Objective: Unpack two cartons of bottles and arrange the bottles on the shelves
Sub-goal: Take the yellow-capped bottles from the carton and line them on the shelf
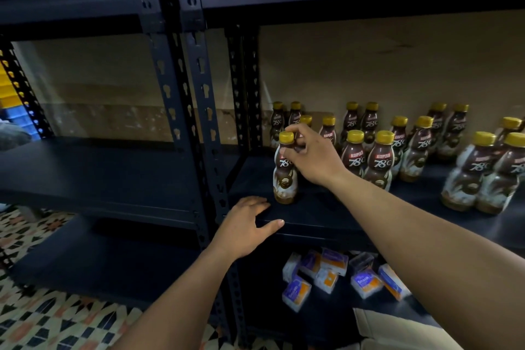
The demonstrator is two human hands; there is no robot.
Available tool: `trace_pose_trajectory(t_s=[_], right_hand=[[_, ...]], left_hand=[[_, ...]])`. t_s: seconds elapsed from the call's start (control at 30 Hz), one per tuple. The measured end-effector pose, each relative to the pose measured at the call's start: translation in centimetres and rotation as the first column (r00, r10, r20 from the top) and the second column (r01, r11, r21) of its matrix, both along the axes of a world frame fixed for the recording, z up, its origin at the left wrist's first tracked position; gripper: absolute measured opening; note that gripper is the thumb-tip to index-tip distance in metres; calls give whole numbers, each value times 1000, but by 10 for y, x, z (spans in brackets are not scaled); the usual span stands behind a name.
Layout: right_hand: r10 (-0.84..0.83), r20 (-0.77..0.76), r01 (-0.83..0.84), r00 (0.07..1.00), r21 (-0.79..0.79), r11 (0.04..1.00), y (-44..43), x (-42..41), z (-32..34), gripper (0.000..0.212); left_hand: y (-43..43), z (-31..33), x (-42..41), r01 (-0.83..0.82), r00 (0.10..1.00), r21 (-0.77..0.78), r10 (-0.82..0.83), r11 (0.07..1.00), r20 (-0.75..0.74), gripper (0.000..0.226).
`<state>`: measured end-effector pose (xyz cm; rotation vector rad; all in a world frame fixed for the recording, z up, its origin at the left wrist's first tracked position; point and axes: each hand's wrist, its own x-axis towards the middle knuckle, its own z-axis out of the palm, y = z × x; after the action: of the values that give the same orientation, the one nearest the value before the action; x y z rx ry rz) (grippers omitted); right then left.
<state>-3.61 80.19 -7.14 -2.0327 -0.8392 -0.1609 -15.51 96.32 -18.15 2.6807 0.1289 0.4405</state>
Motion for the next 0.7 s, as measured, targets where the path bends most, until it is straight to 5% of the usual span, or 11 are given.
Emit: trace_pose_trajectory(t_s=[0.7], right_hand=[[59,-35,-58,998,5,998,3,-6,-2,46]], left_hand=[[2,-13,-20,-29,994,-55,35,998,106,46]])
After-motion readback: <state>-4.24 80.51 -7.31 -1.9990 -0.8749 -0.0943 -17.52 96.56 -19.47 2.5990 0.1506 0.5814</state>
